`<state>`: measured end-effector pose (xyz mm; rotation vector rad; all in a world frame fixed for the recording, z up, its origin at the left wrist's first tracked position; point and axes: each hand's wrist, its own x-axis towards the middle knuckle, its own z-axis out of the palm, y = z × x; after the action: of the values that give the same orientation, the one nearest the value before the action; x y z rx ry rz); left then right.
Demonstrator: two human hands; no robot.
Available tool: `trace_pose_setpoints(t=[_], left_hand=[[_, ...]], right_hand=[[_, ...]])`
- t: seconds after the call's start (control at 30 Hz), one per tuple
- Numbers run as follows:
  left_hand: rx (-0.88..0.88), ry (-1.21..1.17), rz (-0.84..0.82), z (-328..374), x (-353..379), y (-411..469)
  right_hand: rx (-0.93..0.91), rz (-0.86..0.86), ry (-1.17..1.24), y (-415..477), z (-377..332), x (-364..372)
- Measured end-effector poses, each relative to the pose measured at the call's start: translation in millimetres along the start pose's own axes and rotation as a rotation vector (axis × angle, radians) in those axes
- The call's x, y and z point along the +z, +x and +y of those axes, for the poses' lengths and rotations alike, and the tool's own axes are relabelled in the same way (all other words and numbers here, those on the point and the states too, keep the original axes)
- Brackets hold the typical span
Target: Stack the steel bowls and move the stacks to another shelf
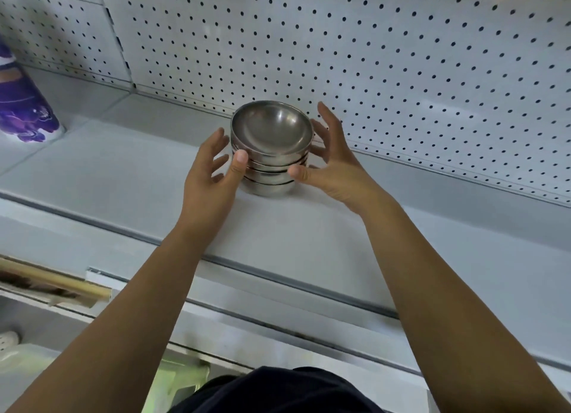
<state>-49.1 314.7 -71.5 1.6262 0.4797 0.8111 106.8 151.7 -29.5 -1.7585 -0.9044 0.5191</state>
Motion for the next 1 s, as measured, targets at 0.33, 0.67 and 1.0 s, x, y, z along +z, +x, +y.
trace_pose_setpoints(t=[0.33,0.67,1.0], left_hand=[[0.027,-0.031,-0.32,20.7,-12.8,40.2],[0.049,-0.052,-0.381,30.3,-11.9,25.5],[0.072,-0.146,-0.487,61.7,38.4,-32.1]], right_hand=[[0.097,0.062,0.055,-15.5,22.8,35.6],[0.129,0.326,0.127,-43.4,7.2,50.0],[0.073,0.461,0.12,-138.0,-4.8,6.8]])
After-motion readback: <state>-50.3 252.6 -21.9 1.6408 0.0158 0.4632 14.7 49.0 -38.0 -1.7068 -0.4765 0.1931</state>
